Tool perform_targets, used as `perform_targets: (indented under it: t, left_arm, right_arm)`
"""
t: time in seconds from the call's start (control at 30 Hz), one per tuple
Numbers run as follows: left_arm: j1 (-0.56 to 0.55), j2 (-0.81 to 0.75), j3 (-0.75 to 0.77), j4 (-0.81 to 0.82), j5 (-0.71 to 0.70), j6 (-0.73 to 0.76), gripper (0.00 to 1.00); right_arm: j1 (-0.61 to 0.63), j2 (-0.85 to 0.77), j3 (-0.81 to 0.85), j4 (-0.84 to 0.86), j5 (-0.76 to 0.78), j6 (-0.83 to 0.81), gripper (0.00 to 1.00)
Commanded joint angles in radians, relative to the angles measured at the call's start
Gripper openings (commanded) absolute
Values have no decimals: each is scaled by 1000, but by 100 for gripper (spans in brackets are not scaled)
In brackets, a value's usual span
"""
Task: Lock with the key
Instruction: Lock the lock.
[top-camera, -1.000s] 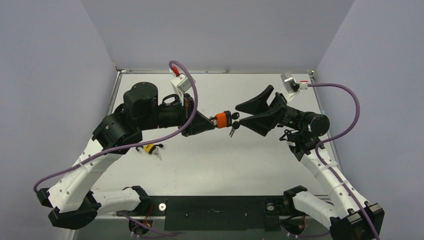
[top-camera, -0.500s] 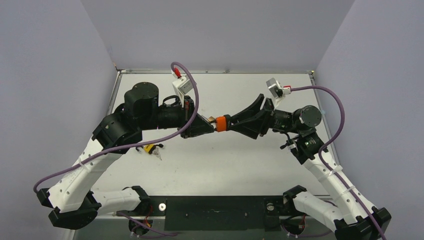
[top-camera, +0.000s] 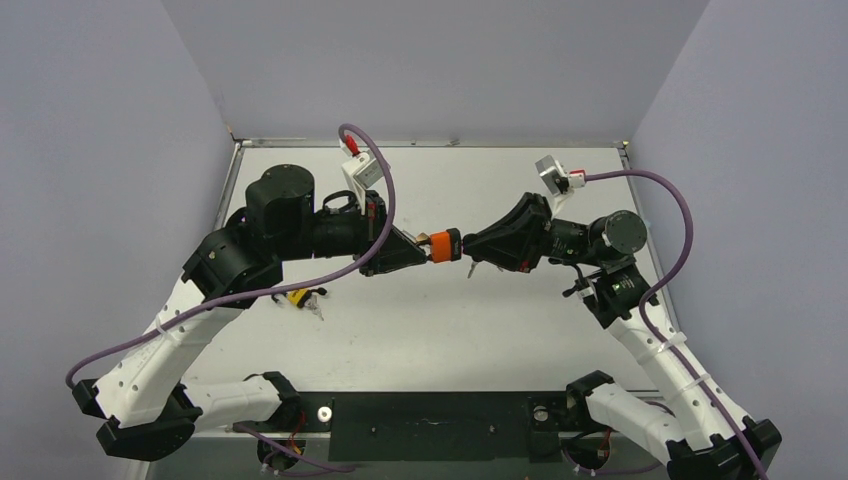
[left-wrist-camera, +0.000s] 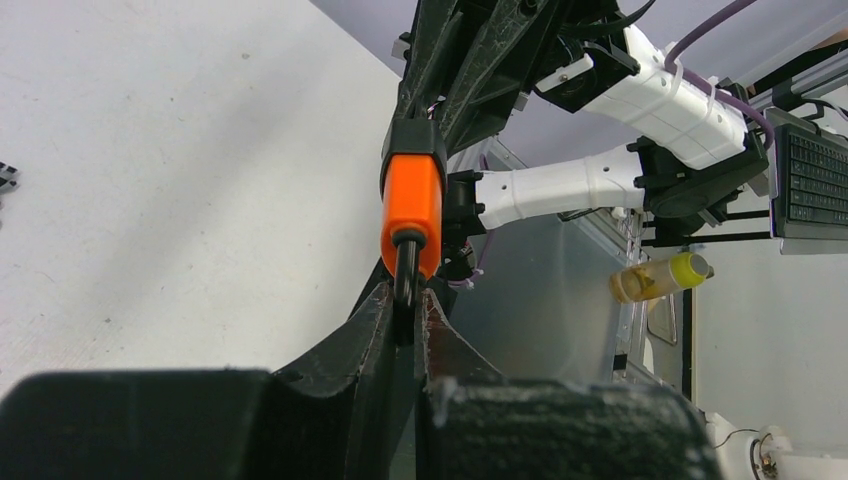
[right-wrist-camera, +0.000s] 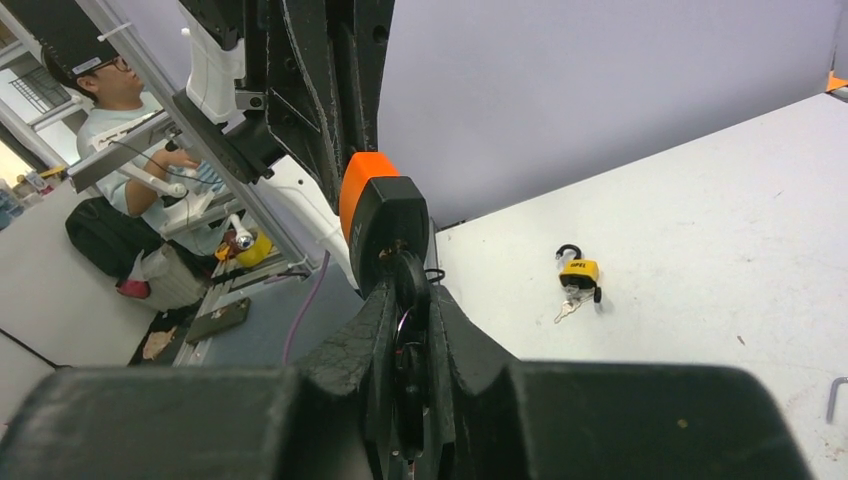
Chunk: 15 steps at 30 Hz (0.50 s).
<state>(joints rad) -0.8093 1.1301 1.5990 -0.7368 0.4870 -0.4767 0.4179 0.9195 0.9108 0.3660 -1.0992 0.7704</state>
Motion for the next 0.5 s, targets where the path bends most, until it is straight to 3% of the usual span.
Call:
perform_targets:
  t: [0.0, 0.27, 0.4, 0.47]
  left_arm:
    - [13, -43, 4, 64, 24, 7, 0]
    - [44, -64, -89, 181, 15, -8, 0]
    - [47, -32, -161, 292, -31, -55, 0]
    - [48, 9, -208, 383, -47, -97, 0]
  right_arm:
    - [-64, -23, 4, 39, 65, -14, 0]
    - [-238, -21, -58, 17, 118, -2, 0]
    - [-316, 14, -92, 2, 224, 30, 0]
    - [-346, 38, -78, -115, 327, -22, 0]
